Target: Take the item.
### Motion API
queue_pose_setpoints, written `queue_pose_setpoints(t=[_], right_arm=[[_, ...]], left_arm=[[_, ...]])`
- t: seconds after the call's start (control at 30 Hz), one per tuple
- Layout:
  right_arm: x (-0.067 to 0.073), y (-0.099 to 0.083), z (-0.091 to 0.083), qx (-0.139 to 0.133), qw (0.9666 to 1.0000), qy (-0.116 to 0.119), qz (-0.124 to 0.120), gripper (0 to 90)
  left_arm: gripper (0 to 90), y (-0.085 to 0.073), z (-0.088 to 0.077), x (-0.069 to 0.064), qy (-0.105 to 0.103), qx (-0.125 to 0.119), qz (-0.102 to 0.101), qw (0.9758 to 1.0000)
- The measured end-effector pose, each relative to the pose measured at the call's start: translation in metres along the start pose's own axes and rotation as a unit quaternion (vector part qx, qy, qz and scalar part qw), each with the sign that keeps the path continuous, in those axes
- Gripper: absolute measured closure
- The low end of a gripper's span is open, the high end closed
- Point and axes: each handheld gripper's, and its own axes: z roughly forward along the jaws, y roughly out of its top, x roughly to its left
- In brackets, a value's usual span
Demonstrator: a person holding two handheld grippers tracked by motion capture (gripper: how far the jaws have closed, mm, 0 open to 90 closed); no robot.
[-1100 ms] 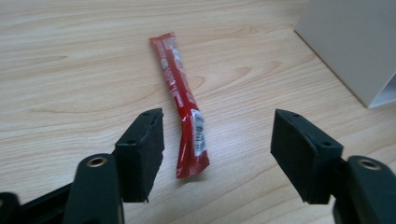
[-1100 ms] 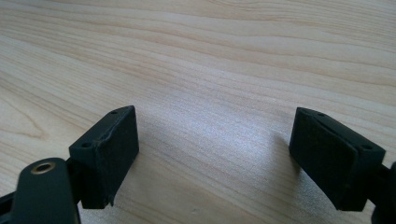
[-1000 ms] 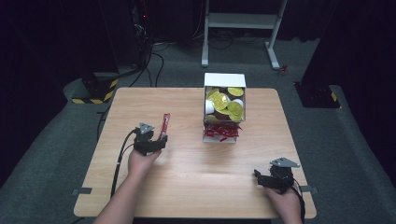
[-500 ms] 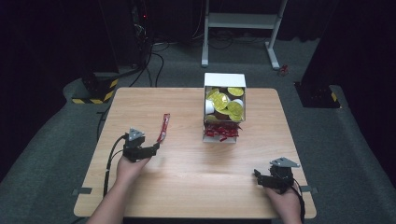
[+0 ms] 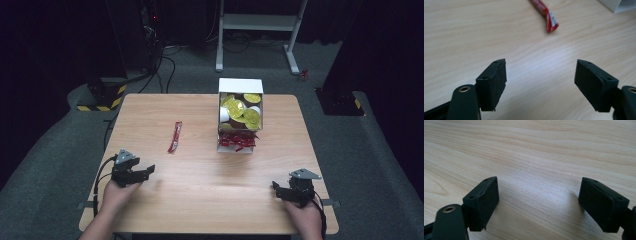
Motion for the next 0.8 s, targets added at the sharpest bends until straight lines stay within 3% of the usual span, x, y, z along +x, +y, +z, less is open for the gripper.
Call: queue_pose_setpoints(t=[0.07, 0.2, 0.3, 0.33, 0.4, 0.67, 0.8], right_arm=[[0.000, 0.000, 0.000, 0.000, 1.0000, 0.000, 0.000, 17.0], [0.000, 0.000, 0.000, 0.000, 1.0000, 0.000, 0.000, 16.9], [-0.001, 0.000, 0.000, -0.001, 1.0000, 0.001, -0.001, 17.3], [0.000, 0.000, 0.000, 0.000, 1.0000, 0.001, 0.000, 17.3], [0.000, 0.000, 0.000, -0.002, 1.0000, 0.000, 0.003, 17.3], [0.000, 0.001, 0.001, 0.005, 1.0000, 0.002, -0.001, 12.1], [0.002, 0.003, 0.004, 0.005, 0.9998, -0.015, 0.011, 10.7]], left_arm=[[24.8, -0.011, -0.005, 0.004, 0.009, 0.010, 0.008, 0.9999], [20.0, -0.030, -0.012, 0.009, 0.007, 0.045, 0.020, 0.9987], [18.4, -0.043, -0.017, 0.010, 0.026, 0.057, 0.041, 0.9972], [15.8, -0.048, -0.017, 0.012, 0.027, 0.047, 0.042, 0.9976], [16.0, -0.051, -0.019, 0.015, 0.036, 0.039, 0.023, 0.9983], [14.4, -0.052, -0.019, 0.014, 0.035, 0.035, 0.028, 0.9984], [14.1, -0.052, -0.019, 0.015, 0.028, 0.035, 0.030, 0.9985]])
